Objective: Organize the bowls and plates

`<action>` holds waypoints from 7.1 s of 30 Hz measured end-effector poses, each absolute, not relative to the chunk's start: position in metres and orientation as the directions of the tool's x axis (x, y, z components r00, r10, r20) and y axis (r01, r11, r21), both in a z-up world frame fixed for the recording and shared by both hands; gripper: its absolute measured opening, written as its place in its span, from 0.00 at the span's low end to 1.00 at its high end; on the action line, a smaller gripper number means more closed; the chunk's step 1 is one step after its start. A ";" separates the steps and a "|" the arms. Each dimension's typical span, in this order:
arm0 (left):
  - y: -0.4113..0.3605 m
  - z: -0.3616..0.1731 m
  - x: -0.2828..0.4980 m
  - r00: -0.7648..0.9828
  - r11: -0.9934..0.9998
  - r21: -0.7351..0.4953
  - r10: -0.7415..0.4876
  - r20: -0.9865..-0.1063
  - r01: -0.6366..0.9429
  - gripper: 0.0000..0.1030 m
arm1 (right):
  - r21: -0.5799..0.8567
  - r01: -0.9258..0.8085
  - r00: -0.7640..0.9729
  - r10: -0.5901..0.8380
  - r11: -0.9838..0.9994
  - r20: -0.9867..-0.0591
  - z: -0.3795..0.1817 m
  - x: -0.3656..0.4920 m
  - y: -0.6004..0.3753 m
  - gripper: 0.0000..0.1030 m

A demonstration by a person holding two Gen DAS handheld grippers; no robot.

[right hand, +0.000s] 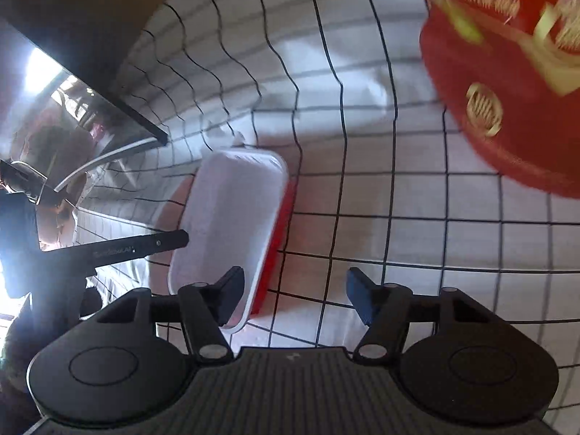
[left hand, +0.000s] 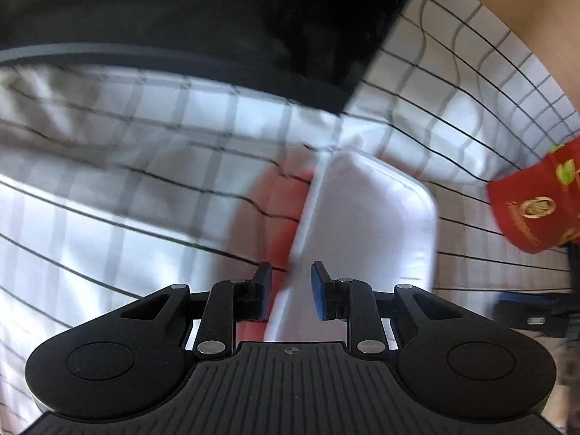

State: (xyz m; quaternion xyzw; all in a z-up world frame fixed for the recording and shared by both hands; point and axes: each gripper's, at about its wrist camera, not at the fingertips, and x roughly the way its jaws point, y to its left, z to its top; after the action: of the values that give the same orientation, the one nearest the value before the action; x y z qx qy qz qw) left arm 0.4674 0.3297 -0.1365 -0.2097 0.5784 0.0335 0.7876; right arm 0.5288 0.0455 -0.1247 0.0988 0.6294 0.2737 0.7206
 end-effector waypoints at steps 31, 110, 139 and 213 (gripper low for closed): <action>0.286 -0.173 0.515 0.232 0.885 -0.379 -0.323 -0.918 -0.269 0.23 | 0.390 -0.315 0.135 0.448 0.865 -0.884 -0.164 0.555 0.070 0.24; 0.261 -0.060 0.284 0.462 0.823 -0.549 -0.434 -0.773 -0.146 0.20 | 0.420 -0.372 0.267 0.529 0.828 -0.806 -0.035 0.335 0.009 0.24; 0.262 -0.040 0.299 0.450 0.860 -0.505 -0.423 -0.787 -0.075 0.22 | 0.395 -0.355 0.348 0.512 0.847 -0.785 -0.023 0.337 0.001 0.24; 0.147 0.025 0.046 0.725 0.978 -0.191 -0.070 -0.685 -0.086 0.16 | 0.211 -0.356 0.526 0.382 0.910 -0.760 0.012 0.095 -0.035 0.63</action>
State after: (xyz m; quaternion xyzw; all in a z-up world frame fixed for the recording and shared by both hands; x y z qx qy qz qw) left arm 0.0459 0.1466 0.0251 -0.1054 0.3710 0.0043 0.9226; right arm 0.0953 -0.0353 0.0124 0.0148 0.4385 0.2112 0.8734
